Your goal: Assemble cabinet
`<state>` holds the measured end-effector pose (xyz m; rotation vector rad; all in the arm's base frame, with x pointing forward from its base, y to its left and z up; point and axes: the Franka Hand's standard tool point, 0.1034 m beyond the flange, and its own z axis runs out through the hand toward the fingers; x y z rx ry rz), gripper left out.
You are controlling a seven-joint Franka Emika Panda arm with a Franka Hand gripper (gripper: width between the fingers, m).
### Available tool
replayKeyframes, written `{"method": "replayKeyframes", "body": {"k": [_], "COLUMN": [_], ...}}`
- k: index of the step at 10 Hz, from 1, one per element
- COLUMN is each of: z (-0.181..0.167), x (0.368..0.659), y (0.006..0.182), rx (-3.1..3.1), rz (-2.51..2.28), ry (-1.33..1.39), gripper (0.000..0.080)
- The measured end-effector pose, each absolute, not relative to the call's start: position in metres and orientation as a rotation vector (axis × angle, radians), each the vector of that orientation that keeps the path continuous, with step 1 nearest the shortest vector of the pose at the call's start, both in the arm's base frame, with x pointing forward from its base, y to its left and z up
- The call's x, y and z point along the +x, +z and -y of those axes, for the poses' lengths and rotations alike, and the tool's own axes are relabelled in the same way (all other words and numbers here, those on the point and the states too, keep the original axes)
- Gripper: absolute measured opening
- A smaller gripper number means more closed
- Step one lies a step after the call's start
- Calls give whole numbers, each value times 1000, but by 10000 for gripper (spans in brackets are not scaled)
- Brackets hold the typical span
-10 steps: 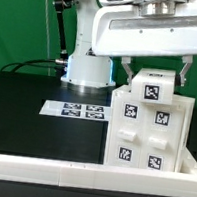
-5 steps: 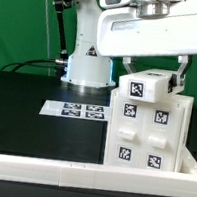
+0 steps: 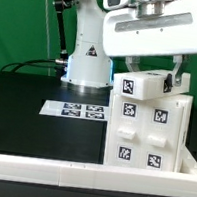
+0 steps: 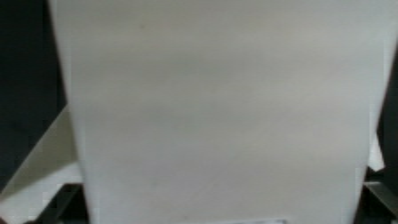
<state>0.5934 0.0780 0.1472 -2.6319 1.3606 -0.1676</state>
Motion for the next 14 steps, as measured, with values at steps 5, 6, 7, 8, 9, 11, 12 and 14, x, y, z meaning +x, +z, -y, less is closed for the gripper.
{"method": "replayKeyframes", "body": {"k": [5,6,7,8,9,11,12,14], "z": [-86,-86,-85,-85,-85,-87,-87,-88], "x": [589,591,592,593,593,595,595,595], "y": [146,146,146,146,146,146,146,147], "rx": [-2256,-2127,-2018,-1930,-1884,-1767,-1741,-1561], "rz": [-1888,-2009,-2095,-2163,-2198,-2281,-2299,-2415], "ry": [-63,-30,8,32,41,56,62,93], "gripper": [560,560,560,560,559,559,560,559]}}
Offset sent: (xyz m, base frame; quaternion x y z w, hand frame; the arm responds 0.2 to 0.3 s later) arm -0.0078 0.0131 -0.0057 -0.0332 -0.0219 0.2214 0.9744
